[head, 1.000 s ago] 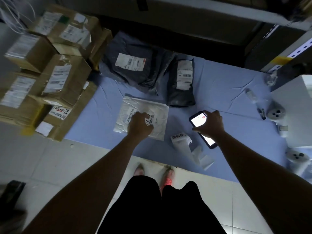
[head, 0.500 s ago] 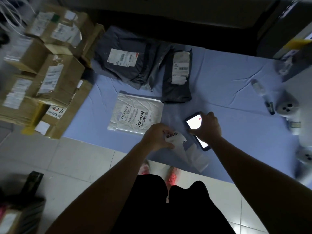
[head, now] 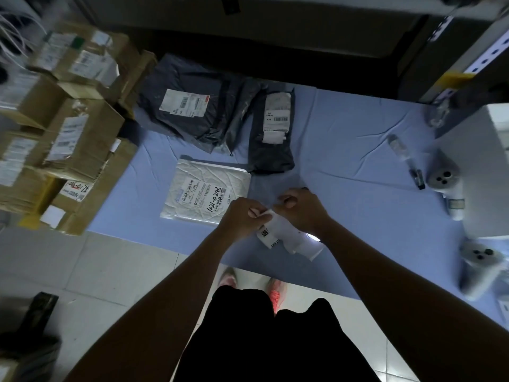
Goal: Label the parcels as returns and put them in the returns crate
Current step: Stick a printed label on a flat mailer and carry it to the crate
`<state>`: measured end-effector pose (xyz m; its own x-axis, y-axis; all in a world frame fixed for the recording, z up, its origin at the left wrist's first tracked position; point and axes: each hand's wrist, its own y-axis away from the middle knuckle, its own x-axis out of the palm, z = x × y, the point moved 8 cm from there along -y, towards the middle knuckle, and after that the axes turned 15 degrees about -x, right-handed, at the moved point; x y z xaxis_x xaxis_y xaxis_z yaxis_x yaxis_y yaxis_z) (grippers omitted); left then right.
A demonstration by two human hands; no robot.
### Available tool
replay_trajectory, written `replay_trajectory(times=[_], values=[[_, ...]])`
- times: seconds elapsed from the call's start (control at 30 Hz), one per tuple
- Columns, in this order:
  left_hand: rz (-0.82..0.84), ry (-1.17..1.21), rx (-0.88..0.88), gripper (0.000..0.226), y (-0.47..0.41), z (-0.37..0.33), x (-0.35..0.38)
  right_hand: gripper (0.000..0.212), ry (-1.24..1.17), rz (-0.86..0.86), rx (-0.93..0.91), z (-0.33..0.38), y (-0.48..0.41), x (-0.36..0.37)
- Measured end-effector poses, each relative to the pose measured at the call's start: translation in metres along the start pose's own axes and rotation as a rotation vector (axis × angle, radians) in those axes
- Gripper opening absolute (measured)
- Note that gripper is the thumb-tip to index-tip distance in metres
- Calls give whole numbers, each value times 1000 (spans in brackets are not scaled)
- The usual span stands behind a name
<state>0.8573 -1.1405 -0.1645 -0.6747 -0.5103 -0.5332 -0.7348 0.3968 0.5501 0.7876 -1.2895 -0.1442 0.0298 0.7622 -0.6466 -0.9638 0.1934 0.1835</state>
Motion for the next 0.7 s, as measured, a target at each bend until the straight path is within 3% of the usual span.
replay_trajectory(times=[0.33, 0.53, 0.7], values=[[87, 91, 33, 10, 4, -1, 0, 31, -294, -37, 43, -5, 18, 17], [121, 146, 25, 18, 2, 4, -3, 30, -330, -86, 40, 3, 21, 20], [156, 173, -37, 6, -2, 9, -6, 32, -254, -48, -8, 13, 22, 22]])
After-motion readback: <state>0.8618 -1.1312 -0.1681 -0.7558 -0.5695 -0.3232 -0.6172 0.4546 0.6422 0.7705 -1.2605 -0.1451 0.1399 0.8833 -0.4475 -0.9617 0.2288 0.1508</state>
